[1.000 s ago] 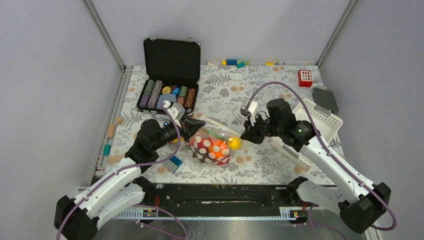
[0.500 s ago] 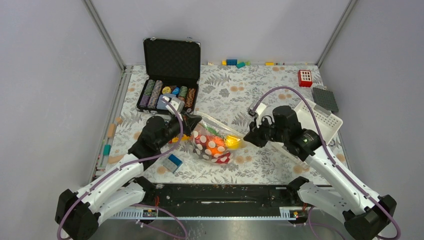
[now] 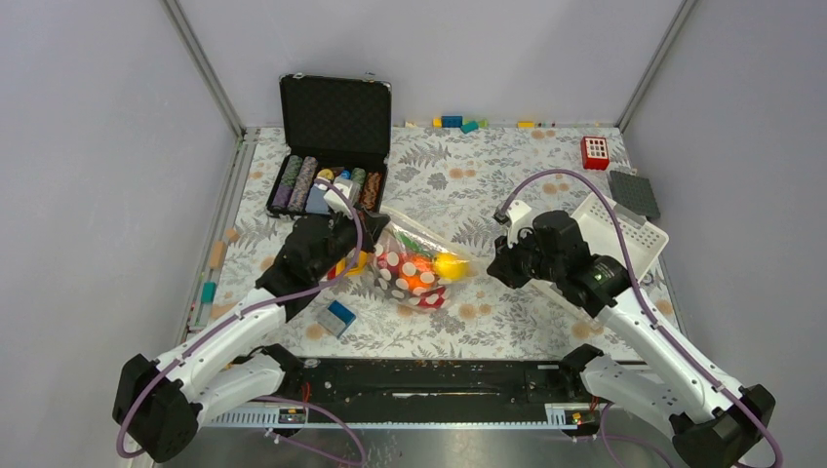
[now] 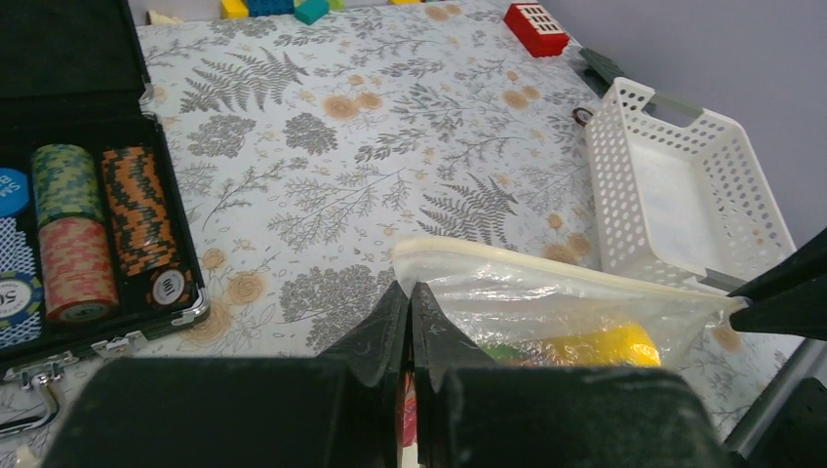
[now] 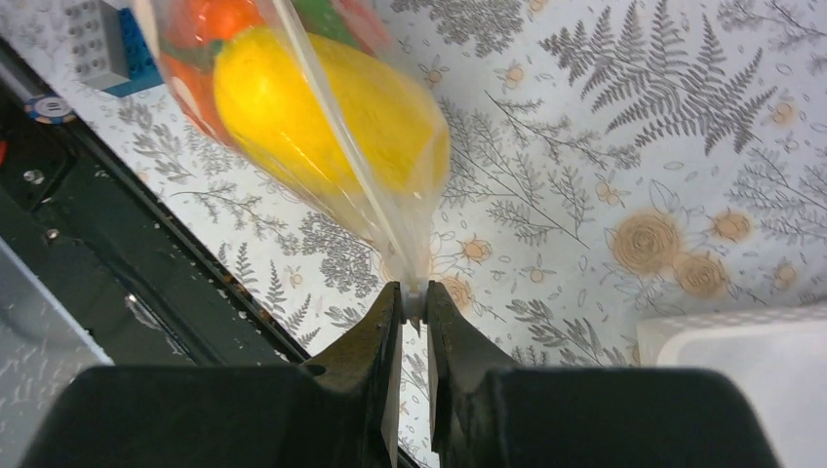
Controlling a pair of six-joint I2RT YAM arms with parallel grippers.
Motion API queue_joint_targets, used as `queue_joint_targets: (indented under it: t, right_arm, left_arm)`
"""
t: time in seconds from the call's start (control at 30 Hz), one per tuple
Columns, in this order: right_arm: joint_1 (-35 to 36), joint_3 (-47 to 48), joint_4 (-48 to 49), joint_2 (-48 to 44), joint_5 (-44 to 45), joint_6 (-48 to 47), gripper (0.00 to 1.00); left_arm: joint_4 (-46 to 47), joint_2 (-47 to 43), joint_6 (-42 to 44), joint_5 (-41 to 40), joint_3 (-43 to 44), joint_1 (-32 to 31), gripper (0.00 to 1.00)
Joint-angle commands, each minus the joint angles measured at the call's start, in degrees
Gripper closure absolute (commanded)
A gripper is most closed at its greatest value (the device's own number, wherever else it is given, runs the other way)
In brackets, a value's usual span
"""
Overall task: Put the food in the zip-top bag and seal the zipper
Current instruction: Zip the zipper food storage bag at the center of the board.
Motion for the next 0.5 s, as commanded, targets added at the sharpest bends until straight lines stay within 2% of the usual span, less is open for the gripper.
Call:
queue_joint_targets:
  t: [0.0, 0.23, 0.37, 0.47]
  right_arm:
    - [-0.8, 1.6, -8.5, 0.0, 6.9, 0.9, 0.99]
    - [-0.8, 1.9, -4.1, -1.6, -1.4, 4.0, 1.0]
    - [-0.8, 1.9, 2.9, -3.5, -13.1, 11.5, 1.0]
    - [-0.8, 2.2, 3.9, -4.5, -8.3, 18.4, 1.0]
  left_arm:
    - [3.6, 0.2, 0.8, -9.8, 3.1, 2.5, 1.0]
    - [3.3, 1.1, 0.3, -5.1, 4.7, 2.8, 1.0]
    - [-2.8, 0.9, -0.5, 5.0, 8.6, 2.8, 1.0]
    - [-4.8, 2.6, -1.5, 7.6, 11.0, 2.8, 1.0]
